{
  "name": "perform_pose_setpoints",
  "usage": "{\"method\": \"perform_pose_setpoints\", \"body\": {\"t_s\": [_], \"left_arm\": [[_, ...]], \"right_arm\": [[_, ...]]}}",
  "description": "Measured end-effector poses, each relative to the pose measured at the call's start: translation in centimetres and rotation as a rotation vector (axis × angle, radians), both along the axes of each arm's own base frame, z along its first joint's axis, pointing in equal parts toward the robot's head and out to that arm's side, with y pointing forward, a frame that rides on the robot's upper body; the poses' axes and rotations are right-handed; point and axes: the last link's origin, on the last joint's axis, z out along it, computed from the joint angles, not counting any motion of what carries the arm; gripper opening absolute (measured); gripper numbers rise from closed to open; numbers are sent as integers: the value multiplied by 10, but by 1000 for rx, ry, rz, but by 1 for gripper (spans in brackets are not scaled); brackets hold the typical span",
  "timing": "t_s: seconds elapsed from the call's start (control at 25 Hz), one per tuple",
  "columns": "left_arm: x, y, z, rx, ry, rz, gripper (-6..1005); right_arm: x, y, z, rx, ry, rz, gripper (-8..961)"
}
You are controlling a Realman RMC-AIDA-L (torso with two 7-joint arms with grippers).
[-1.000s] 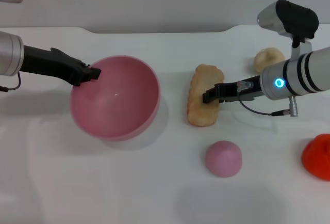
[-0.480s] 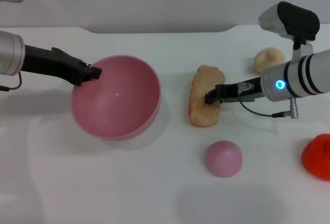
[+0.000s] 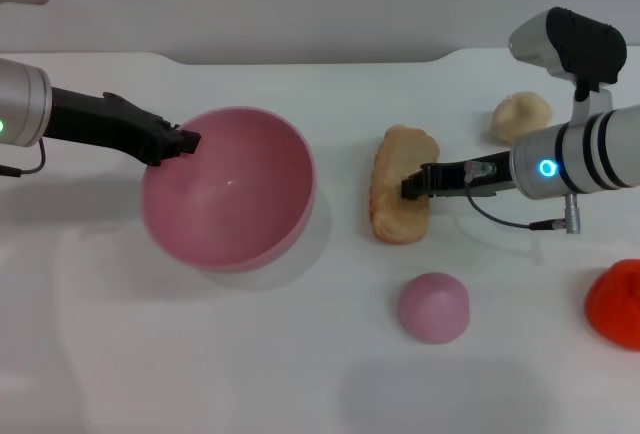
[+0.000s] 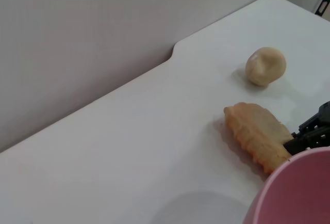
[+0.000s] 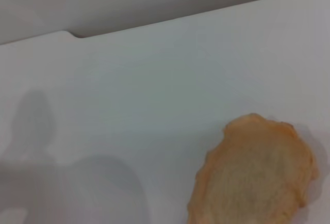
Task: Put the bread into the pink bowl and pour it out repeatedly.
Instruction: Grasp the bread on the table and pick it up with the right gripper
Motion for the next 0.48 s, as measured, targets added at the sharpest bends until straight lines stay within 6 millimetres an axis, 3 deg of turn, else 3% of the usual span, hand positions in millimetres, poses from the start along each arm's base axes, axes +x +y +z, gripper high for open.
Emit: {"method": "perform_pose_setpoints", "body": {"t_s": [0.24, 0.48], "left_arm": [[0, 0, -1, 0, -3, 4, 65], [1, -1, -7, -5, -14, 8, 65]], "right_arm": [[4, -2, 1, 24, 23, 21, 165], [8, -5, 9, 124, 102, 175, 158]]}}
